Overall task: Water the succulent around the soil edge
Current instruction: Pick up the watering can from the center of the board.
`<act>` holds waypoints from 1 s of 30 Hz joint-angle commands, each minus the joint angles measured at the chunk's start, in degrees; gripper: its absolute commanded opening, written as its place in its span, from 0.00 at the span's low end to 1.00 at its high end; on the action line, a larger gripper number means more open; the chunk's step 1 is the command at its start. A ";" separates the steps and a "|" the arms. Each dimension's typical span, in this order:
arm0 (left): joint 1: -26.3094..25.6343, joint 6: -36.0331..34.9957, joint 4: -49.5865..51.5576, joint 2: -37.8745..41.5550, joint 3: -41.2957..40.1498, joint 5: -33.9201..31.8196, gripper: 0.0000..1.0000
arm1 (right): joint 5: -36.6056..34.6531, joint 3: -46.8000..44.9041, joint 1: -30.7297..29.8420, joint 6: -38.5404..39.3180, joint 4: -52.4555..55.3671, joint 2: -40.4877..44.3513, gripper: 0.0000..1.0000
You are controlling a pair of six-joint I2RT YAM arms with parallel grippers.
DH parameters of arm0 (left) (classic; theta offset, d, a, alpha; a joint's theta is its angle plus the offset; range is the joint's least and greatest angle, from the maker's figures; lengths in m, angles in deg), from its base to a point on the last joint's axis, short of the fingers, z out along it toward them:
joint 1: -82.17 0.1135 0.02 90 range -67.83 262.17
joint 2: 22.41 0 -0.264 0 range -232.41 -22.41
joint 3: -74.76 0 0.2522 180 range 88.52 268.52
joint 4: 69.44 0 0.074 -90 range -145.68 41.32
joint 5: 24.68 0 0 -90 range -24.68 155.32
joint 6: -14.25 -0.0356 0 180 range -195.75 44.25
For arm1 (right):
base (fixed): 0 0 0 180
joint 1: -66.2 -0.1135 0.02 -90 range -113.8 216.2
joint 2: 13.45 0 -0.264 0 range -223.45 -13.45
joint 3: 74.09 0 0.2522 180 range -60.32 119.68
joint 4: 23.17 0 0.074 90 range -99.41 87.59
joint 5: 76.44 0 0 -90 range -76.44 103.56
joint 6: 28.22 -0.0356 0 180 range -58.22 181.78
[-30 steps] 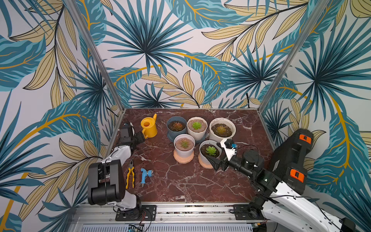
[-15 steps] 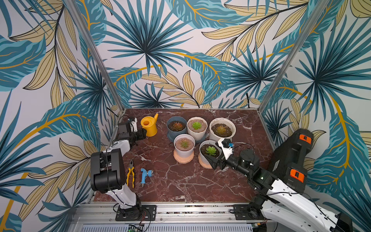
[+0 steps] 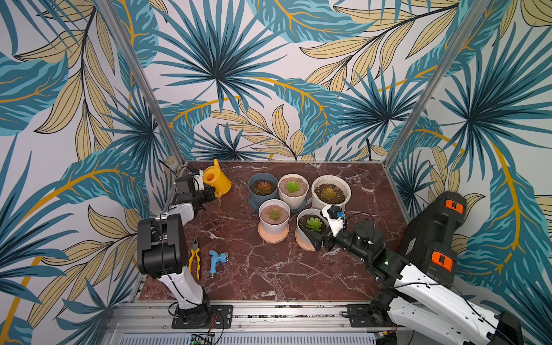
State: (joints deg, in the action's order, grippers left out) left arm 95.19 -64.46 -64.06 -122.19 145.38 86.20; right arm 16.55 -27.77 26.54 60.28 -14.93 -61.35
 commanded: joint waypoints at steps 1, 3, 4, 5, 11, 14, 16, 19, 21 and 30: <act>-0.80 2.36 -3.86 6.90 -3.10 -4.85 0.00 | -0.84 0.45 -0.16 -0.41 0.20 -0.01 1.00; -3.00 2.19 -3.22 12.85 -5.25 -8.64 0.00 | -1.61 0.96 -0.18 -1.29 0.90 0.53 1.00; -5.17 0.94 -2.47 16.78 -6.32 -11.82 0.00 | -2.85 1.01 -0.22 -1.71 1.02 1.06 1.00; -8.40 -0.78 -1.29 21.12 -7.46 -15.27 0.00 | -4.37 1.02 -0.20 -2.20 1.35 1.47 1.00; -24.44 -2.95 8.51 43.73 -11.19 -23.08 0.00 | -9.90 1.79 -0.23 -4.77 2.21 4.67 1.00; -31.48 -4.24 13.76 53.35 -12.13 -23.69 0.00 | -7.98 7.30 -0.07 -6.97 8.64 4.67 0.99; -37.24 -6.28 17.21 57.54 -11.60 -22.60 0.00 | -6.27 11.82 -0.09 -10.04 13.63 3.73 0.99; -46.28 -8.55 23.45 58.86 -9.21 -22.84 0.00 | -3.13 16.47 -0.15 -15.31 16.64 2.38 0.93; -52.11 -10.03 24.10 58.83 -9.66 -25.00 0.00 | -2.10 18.16 -0.15 -18.86 16.59 1.97 0.90; -64.98 -13.48 21.72 57.76 -13.62 -27.39 0.00 | -6.95 16.71 -0.14 -28.04 12.82 3.24 0.81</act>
State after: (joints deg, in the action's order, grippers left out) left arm 31.34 -76.55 -39.93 -64.80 132.33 59.91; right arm 11.43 -9.52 26.54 36.98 -1.73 -58.77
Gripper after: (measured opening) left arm 0.189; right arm 0.812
